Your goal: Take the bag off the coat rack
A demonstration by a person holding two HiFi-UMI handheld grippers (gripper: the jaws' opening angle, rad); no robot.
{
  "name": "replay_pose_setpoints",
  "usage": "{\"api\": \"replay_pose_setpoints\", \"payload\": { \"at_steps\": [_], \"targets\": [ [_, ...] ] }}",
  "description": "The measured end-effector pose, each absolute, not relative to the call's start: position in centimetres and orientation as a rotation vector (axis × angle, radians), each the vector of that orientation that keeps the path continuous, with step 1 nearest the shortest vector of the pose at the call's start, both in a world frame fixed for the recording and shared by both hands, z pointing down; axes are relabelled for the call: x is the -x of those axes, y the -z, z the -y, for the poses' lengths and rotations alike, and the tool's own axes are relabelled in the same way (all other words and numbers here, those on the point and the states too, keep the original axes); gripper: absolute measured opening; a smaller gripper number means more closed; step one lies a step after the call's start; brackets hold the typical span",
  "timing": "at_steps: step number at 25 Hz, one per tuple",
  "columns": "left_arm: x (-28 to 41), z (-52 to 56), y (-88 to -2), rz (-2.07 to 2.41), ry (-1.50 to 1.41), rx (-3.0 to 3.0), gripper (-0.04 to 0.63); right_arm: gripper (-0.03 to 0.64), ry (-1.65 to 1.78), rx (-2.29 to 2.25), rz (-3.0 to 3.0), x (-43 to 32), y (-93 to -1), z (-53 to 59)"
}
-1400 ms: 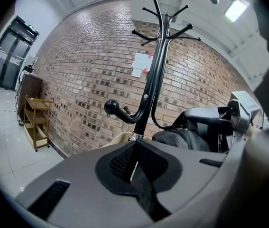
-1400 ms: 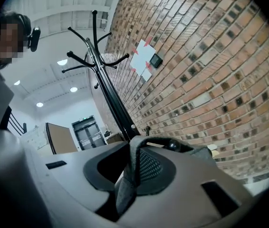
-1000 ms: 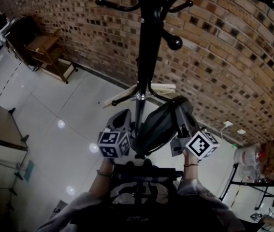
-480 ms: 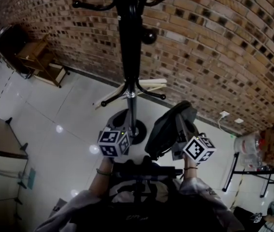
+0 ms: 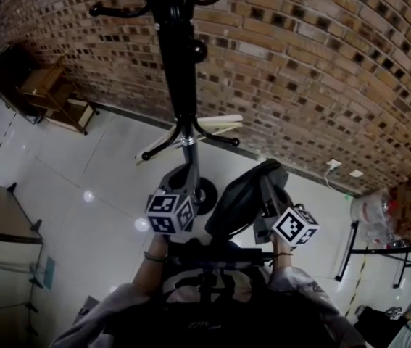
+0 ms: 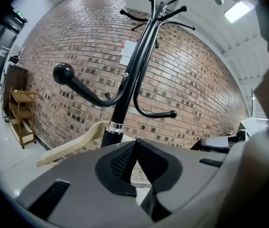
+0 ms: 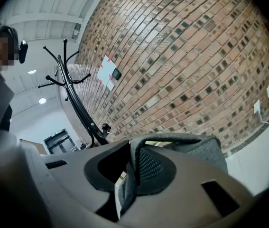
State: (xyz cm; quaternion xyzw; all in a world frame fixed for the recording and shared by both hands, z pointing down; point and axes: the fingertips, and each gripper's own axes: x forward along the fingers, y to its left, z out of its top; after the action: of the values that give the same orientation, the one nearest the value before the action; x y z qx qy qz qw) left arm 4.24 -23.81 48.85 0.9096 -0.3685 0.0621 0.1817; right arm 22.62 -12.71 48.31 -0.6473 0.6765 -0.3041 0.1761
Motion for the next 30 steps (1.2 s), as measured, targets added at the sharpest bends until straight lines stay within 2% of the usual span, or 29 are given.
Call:
{"api": "replay_pose_setpoints", "payload": {
  "at_steps": [30],
  "targets": [
    [-4.8, 23.0, -49.1, 1.032, -0.188, -2.551, 0.008, 0.035, 0.865, 1.799, -2.042, -20.9, -47.9, 14.1]
  ]
}}
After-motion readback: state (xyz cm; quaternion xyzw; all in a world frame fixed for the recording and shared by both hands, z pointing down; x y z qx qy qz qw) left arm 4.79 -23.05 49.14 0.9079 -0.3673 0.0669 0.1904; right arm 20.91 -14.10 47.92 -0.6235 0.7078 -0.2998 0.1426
